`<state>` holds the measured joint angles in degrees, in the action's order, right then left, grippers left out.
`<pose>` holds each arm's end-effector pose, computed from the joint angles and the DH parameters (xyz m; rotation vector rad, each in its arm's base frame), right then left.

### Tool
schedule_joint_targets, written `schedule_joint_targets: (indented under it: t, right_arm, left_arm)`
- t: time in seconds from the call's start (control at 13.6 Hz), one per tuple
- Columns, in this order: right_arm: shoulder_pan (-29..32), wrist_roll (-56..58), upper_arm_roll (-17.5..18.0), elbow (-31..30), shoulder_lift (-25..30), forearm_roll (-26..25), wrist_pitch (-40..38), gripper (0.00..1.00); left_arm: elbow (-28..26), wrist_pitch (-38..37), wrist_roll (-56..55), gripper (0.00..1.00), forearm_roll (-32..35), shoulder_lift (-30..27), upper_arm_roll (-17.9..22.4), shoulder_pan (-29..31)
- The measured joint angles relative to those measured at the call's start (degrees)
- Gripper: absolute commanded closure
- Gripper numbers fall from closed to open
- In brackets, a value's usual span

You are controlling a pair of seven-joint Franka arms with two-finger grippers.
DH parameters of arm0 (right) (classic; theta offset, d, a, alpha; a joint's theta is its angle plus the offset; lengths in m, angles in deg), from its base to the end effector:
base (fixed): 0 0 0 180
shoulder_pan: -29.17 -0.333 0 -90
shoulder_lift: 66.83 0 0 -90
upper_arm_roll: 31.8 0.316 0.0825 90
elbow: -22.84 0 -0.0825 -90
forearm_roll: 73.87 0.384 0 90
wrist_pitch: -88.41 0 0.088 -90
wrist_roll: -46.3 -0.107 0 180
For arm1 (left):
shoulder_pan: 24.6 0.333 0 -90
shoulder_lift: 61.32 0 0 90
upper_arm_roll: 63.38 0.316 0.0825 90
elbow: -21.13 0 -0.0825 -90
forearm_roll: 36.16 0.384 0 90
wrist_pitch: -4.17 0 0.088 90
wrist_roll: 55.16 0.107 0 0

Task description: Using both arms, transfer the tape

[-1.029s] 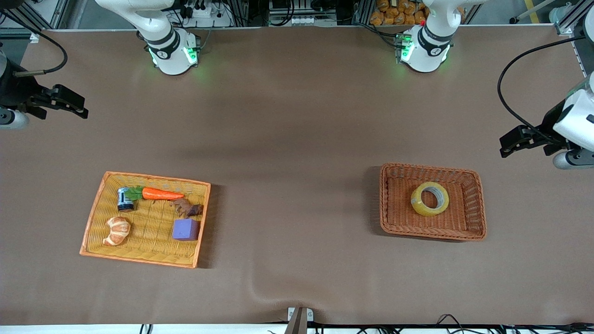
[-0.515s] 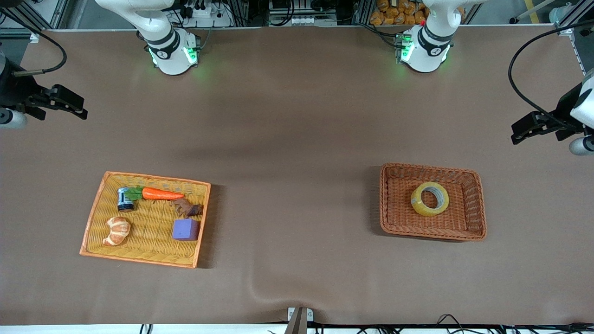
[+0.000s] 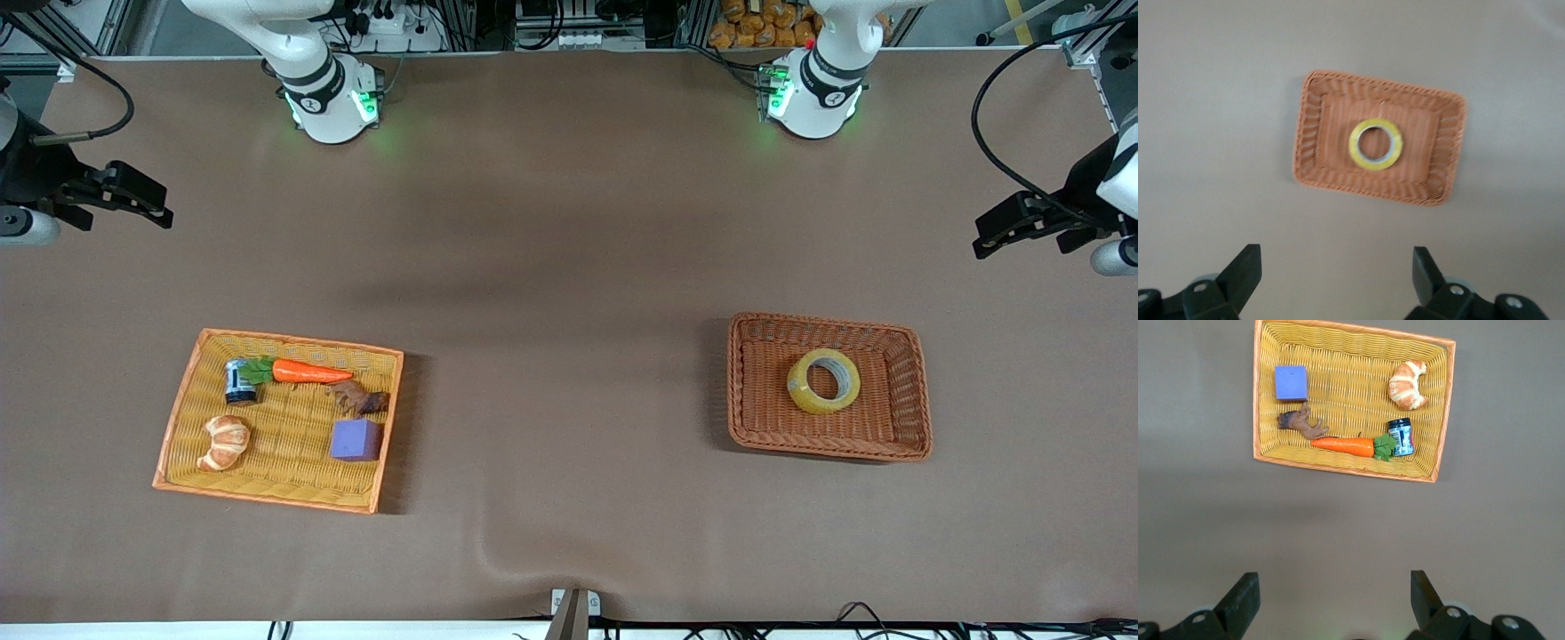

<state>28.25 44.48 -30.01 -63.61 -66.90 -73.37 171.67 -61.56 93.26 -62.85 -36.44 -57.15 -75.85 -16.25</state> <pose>0.5423 0.0267 0.6427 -3.1337 -0.0256 0.0896 0.5746 -0.0367 0.6430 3.1148 0.0982 0.0597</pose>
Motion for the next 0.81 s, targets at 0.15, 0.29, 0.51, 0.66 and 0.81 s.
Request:
schedule_joint_targets:
  t: [0.15,0.29,0.51,0.66,0.81]
  right_arm:
    - [-0.03,0.0,0.0,0.0,0.0,0.0,-0.05,0.0]
    - [-0.03,-0.02,-0.04,0.0,0.0,0.0,-0.04,0.0]
    - [-0.03,-0.03,-0.06,-0.05,0.0,0.0,-0.04,0.0]
    - [-0.03,-0.04,-0.12,-0.12,0.0,0.0,-0.04,0.0]
    - [-0.01,-0.05,-0.18,-0.15,0.0,0.0,-0.06,0.0]
  left_arm:
    - [-0.04,1.11,0.37,0.0,-1.61,0.0,1.79,-1.15]
    - [-0.09,1.11,0.73,0.0,-1.75,-0.05,5.02,-4.34]
    - [-0.35,1.11,0.73,0.0,-1.75,-0.09,6.01,-5.75]
    - [-0.56,1.11,0.73,0.0,-1.75,-0.09,6.01,-5.83]
    - [-0.58,1.11,0.73,0.0,-1.75,-0.09,6.01,-5.92]
